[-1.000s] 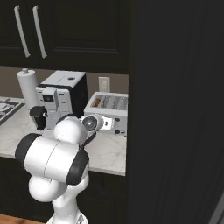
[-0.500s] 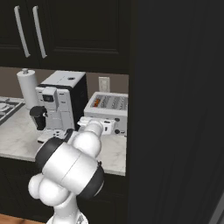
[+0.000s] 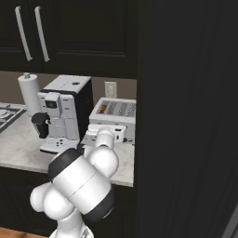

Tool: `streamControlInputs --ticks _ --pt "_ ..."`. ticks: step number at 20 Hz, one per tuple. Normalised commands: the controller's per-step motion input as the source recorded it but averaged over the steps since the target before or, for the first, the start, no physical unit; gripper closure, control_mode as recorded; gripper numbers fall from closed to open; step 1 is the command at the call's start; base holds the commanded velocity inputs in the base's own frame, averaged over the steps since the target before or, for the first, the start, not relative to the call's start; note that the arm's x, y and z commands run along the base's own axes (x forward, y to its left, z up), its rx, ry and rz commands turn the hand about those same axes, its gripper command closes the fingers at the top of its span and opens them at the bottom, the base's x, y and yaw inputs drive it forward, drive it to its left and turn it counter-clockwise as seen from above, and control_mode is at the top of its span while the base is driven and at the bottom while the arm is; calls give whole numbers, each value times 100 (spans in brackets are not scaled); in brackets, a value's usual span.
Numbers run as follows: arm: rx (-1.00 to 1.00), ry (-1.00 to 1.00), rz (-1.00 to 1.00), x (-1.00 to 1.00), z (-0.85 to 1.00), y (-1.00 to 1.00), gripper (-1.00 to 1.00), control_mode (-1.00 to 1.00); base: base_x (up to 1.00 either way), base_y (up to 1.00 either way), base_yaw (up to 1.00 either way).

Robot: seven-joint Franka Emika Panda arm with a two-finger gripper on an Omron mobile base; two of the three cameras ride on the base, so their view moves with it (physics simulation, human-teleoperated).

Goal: Start the toaster. Once the lever pops up, take the bread to the plate on the dining counter.

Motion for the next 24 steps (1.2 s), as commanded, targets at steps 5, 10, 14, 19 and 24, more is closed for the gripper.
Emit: streamControlInputs --ticks 5,10,14,19,24 --pt "0 0 0 0 20 15 -100 -100 0 0 0" --pt "0 0 0 0 12 13 -100 -100 0 0 0" --pt "0 0 0 0 8 10 -100 -100 0 0 0" --pt "0 0 -1 0 7 7 -100 -100 0 0 0" --pt "0 0 -3 0 3 9 -100 -100 0 0 0"
